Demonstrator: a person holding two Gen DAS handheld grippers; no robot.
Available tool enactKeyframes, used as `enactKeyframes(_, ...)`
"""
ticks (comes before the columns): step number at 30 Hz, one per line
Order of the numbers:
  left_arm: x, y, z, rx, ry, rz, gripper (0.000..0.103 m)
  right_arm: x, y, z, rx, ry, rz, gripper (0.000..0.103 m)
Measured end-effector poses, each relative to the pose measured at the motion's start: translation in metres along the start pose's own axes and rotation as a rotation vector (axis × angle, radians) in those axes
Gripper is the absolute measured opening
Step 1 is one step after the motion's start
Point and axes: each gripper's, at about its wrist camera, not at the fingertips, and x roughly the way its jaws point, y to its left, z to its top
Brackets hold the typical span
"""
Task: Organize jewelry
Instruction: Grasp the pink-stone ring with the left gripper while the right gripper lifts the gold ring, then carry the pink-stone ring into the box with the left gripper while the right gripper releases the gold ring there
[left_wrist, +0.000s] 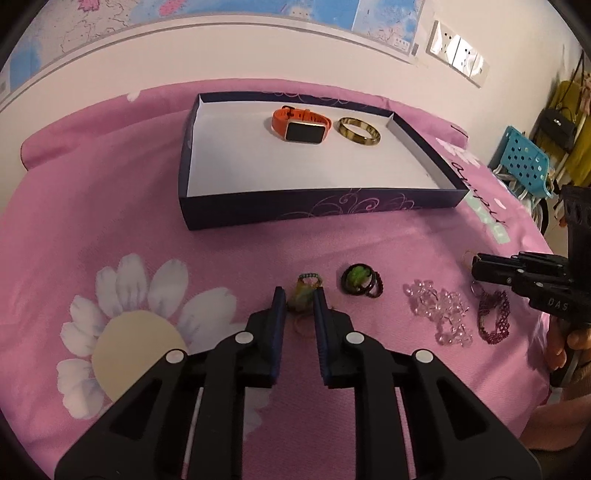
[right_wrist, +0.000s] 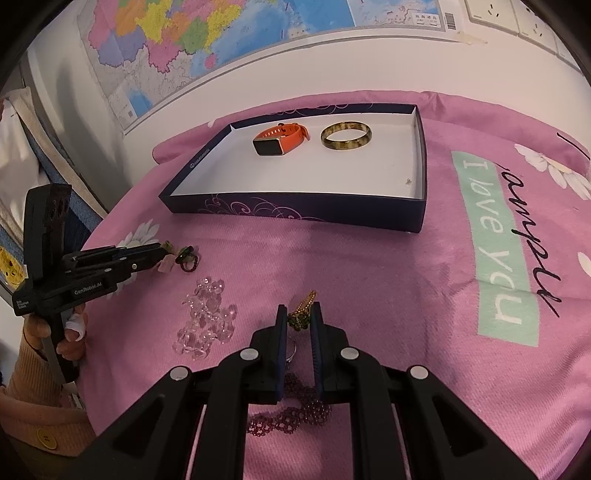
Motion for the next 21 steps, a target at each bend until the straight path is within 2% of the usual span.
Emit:
enactKeyframes(4,-0.001,-0.003,0.001,0.003,-0.006,0.012,0.013,0.0,0.003,0.002,-0.011,-0.003,0.003,0.011)
enactKeyframes(11,-0.02,-0.006,0.004,-0.007,-0.065,-0.003,0.013,-0.004,0.006,0.011,-0.025,-0.025,0.015,0.011)
enactKeyframes(21,-0.034,-0.026,0.029,0.024,-0.133,-0.037,0.013,-0.009,0.018,0.039,-0.074,-0.078,0.021,0.011)
